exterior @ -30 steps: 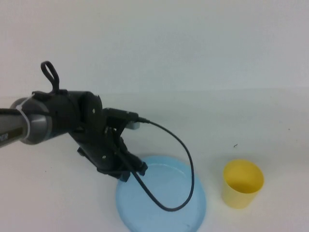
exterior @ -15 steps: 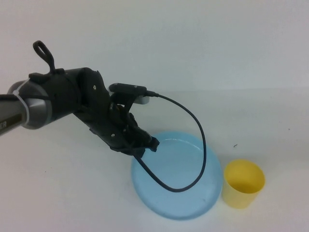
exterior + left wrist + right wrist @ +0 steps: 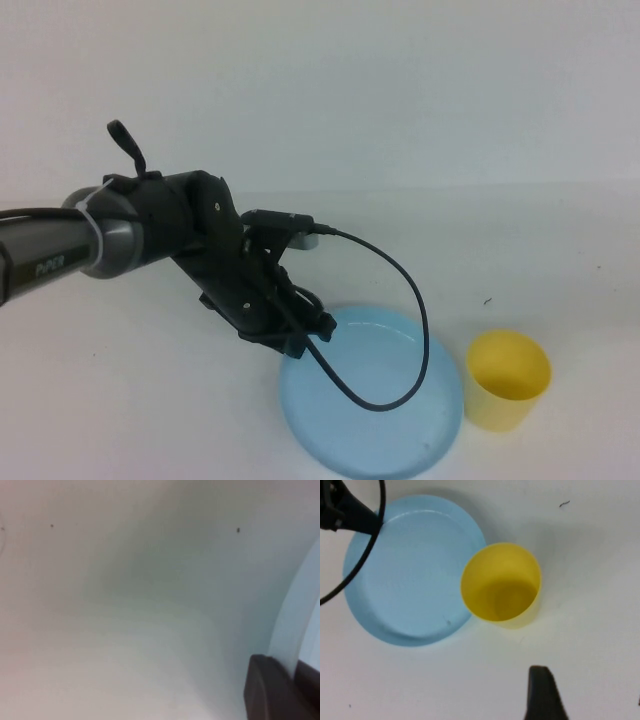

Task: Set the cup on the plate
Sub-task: Place the plate on the center of the table, then pick up the cup from the table

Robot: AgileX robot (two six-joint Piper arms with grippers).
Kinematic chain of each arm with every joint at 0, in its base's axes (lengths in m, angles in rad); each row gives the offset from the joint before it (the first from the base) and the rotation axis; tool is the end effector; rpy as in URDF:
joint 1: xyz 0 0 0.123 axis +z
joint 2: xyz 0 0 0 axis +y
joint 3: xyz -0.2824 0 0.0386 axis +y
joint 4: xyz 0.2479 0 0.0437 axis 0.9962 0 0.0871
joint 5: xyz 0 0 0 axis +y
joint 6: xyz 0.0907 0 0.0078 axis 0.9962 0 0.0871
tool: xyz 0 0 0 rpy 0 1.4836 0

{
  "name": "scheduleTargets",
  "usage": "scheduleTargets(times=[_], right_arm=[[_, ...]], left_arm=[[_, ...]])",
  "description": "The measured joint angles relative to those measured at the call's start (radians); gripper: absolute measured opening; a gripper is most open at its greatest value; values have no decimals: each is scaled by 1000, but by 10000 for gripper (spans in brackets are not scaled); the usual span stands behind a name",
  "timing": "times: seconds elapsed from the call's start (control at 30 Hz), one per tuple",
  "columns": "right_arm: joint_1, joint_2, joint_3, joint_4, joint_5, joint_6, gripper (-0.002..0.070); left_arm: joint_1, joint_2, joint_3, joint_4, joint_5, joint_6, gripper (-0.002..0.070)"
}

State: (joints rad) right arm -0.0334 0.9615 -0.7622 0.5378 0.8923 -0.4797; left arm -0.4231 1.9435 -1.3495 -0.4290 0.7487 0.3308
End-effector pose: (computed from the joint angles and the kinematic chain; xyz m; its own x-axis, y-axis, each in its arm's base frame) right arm 0.1727 0.0306 0.3035 -0.7695 -0.0855 -0.6329 -0.3035 0.9209 0.2446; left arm 0.3537 -0.1876 0.1878 -0.8489 0.3901 -0.3565 0.4917 0.8304 -0.2621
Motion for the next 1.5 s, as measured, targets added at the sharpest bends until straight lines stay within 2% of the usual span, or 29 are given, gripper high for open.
scheduleTargets(times=[0.07, 0.2, 0.27, 0.3, 0.37, 0.43, 0.6, 0.7, 0.97, 1.07, 1.3, 1.5], right_arm=[[0, 0, 0, 0, -10, -2, 400], [9, 4, 0, -16, -26, -2, 400], [27, 7, -2, -30, -28, -2, 400], [39, 10, -10, -37, -28, 1, 400], [67, 23, -28, -50, -28, 5, 400], [108, 44, -57, -73, -28, 23, 400], [227, 146, -165, -189, 4, 106, 400], [298, 249, -244, -287, 22, 189, 400], [444, 515, -411, -505, 57, 294, 399], [457, 603, -447, -513, 55, 298, 399], [458, 749, -478, -527, 31, 301, 399], [460, 845, -478, -546, -5, 301, 397]], left_arm=[[0, 2, 0, -2, -10, 14, 119], [0, 2, -3, -2, -14, 22, 351], [2, 0, -3, -2, -5, 26, 412], [2, -6, -3, 3, -1, 26, 414], [2, -39, -3, 23, 1, 26, 372], [2, -91, -3, 54, -5, 26, 293], [2, -326, 2, 173, -96, 22, 3], [2, -520, 40, 199, -185, 22, 1], [2, -962, 266, 299, -199, 22, 1], [2, -1112, 384, 355, -192, -14, 1], [2, -1409, 561, 558, -271, -227, 1], [2, -1447, 574, 585, -164, -239, 1]])
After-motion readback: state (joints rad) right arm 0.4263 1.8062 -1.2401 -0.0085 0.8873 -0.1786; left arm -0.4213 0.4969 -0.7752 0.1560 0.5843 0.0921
